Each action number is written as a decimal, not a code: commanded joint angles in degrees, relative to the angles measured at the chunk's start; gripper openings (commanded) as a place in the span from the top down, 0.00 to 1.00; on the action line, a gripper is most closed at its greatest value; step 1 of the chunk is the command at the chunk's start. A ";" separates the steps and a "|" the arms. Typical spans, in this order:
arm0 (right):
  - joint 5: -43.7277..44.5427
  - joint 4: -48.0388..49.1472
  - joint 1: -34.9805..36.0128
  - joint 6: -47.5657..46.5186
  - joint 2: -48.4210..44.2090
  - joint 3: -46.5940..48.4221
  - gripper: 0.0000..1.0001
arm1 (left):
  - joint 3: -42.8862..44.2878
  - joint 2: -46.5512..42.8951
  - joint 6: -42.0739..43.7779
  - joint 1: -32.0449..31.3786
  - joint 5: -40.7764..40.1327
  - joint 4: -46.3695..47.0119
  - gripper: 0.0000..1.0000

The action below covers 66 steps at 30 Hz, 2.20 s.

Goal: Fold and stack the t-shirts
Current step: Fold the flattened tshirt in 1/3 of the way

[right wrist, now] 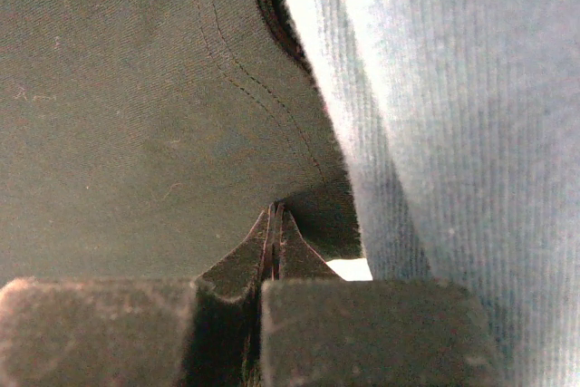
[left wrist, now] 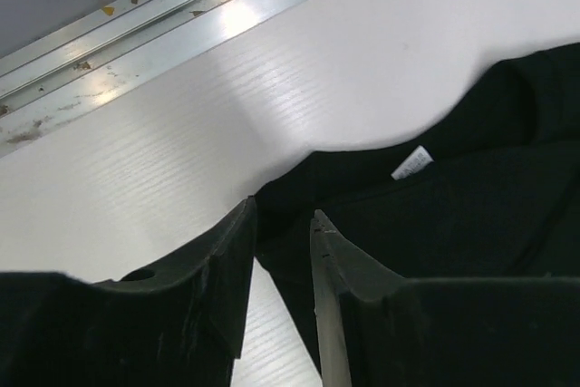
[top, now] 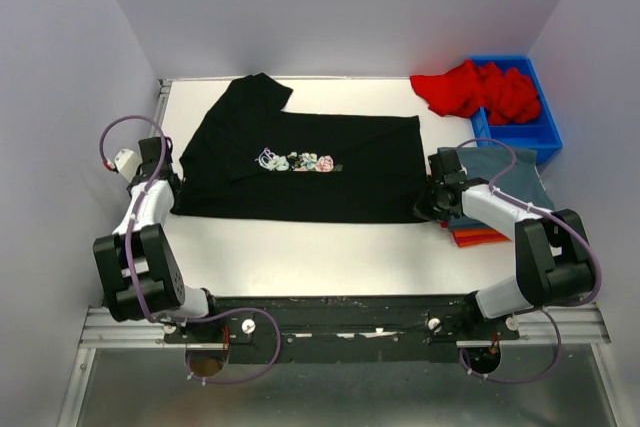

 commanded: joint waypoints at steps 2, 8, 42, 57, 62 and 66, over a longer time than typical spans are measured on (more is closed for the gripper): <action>2.70 -2.32 0.00 -0.08 0.20 0.08 0.99 | -7.92 -8.74 -3.01 -0.06 8.78 2.31 0.52; 2.35 -2.31 0.00 -0.17 -0.59 -0.18 0.99 | -18.66 -17.72 -7.94 -0.15 16.70 6.88 0.54; -3.97 3.40 0.00 -2.98 -11.21 -5.45 0.70 | -17.17 -5.85 -6.01 2.32 16.27 17.60 1.00; 2.44 -2.13 0.00 2.03 -9.58 -5.46 0.56 | -21.04 -11.30 -7.41 2.23 16.62 17.69 1.00; 3.58 -3.80 0.52 2.46 -4.82 -3.35 0.53 | -21.04 -12.45 -7.33 2.23 17.15 17.78 1.00; 6.21 -6.09 1.23 3.96 -3.67 -2.12 0.48 | -20.78 -13.41 -7.06 2.23 16.97 17.69 1.00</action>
